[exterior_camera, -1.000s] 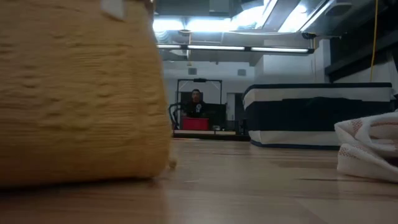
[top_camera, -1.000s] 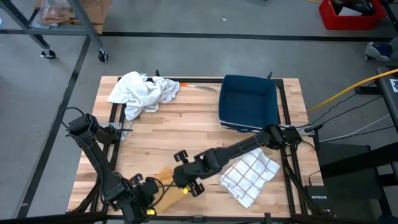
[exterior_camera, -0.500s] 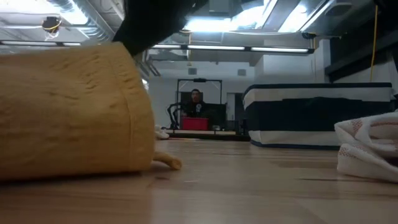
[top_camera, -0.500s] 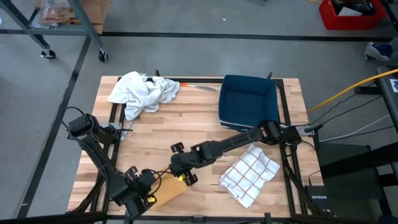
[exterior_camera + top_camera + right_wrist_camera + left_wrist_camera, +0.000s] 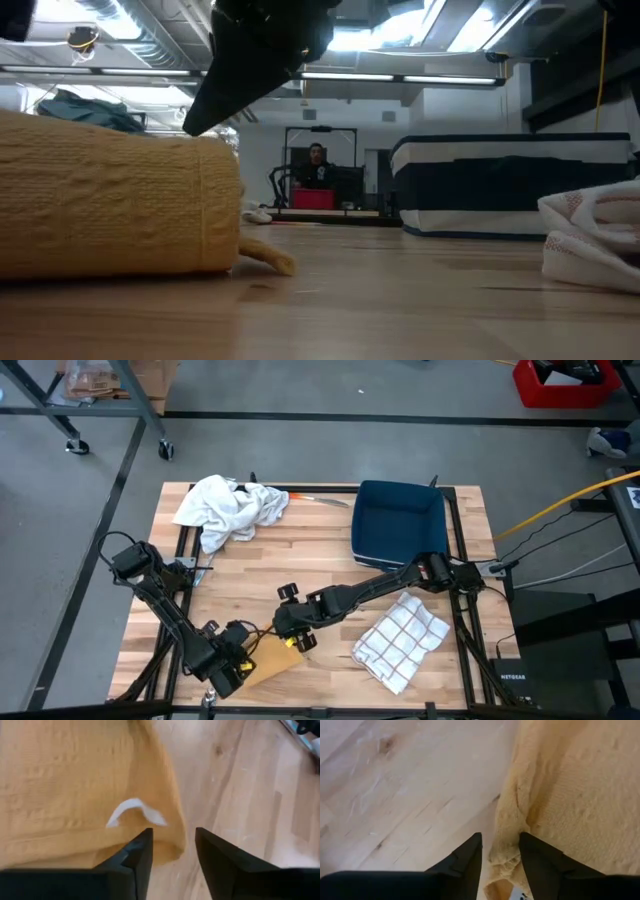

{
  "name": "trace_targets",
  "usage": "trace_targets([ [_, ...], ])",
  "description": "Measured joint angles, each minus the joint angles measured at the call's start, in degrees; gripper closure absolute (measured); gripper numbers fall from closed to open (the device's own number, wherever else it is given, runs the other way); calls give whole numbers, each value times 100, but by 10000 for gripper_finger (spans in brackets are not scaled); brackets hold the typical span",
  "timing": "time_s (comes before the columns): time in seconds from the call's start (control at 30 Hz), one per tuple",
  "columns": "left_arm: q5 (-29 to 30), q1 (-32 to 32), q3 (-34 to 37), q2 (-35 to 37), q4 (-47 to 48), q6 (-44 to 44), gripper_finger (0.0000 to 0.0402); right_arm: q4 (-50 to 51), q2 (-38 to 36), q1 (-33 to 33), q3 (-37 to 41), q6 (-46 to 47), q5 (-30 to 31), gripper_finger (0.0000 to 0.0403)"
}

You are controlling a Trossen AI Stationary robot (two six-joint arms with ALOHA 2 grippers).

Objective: Fold towel
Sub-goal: Fold the yellow towel

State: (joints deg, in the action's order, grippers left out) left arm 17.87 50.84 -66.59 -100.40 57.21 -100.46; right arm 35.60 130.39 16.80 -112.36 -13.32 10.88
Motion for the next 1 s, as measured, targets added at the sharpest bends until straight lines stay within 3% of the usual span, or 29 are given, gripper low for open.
trace_targets([
  [0.1, 12, -60, -22, 0, 17, 29, 281, -106, 0, 2, 0, -2, -66, 235],
  [0.37, 26, -243, -361, 0, 82, 675, 312, -326, 0, 11, -1, 0, -1277, 233],
  [0.67, 35, -424, -382, 0, 95, 1837, 315, -816, 289, 4, -11, -11, -1546, 233],
  [1.0, 39, -440, -387, 0, 76, 1813, 305, -767, 769, -7, -4, 12, -1543, 233],
])
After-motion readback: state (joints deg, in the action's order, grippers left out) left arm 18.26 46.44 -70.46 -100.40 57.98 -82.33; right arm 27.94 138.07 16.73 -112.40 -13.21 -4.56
